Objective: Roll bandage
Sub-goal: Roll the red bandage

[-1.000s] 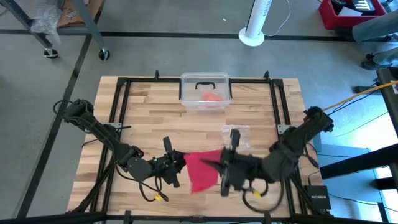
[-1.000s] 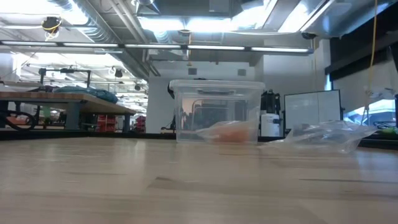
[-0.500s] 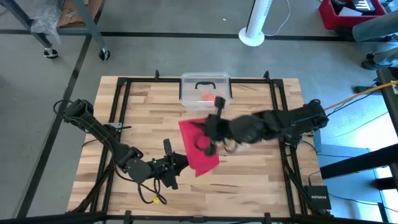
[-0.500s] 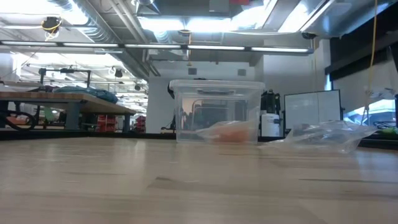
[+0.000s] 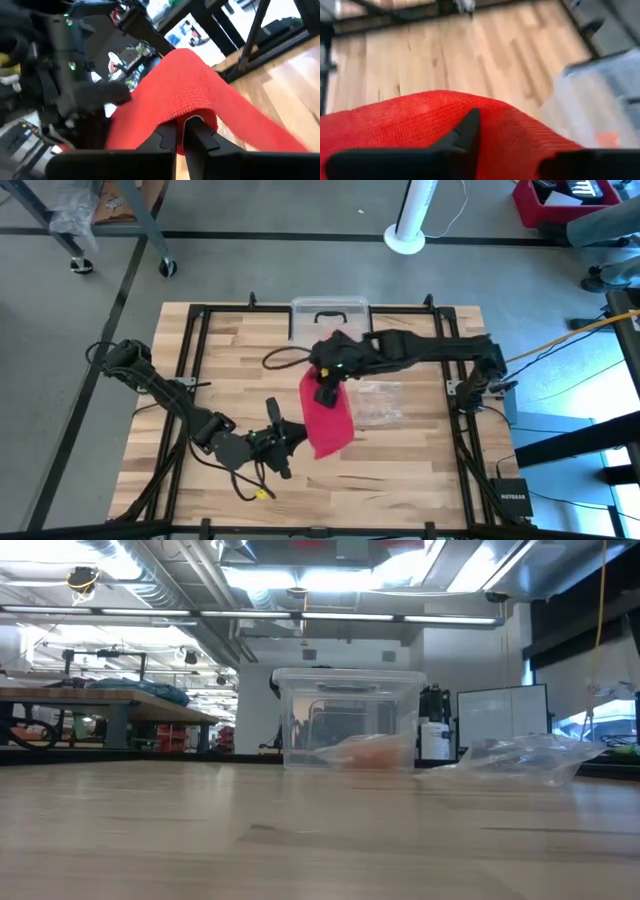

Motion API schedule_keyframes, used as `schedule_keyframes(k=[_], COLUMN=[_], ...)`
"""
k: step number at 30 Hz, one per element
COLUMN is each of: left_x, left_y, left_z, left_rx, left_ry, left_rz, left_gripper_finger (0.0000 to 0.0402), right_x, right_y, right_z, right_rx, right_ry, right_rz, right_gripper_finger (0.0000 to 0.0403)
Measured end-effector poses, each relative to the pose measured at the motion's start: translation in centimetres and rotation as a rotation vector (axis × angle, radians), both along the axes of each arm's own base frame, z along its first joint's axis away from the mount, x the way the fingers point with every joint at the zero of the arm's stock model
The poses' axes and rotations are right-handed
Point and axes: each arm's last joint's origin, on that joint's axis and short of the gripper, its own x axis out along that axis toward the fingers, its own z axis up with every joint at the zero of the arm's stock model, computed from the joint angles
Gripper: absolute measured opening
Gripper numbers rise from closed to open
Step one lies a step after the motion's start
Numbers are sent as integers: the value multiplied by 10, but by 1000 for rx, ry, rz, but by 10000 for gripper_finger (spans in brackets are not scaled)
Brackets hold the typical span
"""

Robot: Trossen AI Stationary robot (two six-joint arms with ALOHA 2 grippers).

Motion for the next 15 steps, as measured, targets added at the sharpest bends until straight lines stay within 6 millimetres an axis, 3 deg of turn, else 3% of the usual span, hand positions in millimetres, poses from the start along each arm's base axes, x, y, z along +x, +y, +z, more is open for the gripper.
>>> schedule_keyframes(k=[3, 7, 15], left_x=[2, 5, 7], left_y=[5, 12, 17], left_z=[-6, -11, -12], left_rx=[-6, -36, -89], left_ry=[43, 68, 54], left_rz=[19, 47, 71], left_gripper_finger=[4, 4, 4], right_x=[7, 4, -18], right_y=[-1, 0, 2], right_z=[-13, -12, 9], right_rx=[17, 58, 145], right_ry=[52, 71, 45], right_rz=[13, 50, 74], right_gripper_finger=[160, 213, 249])
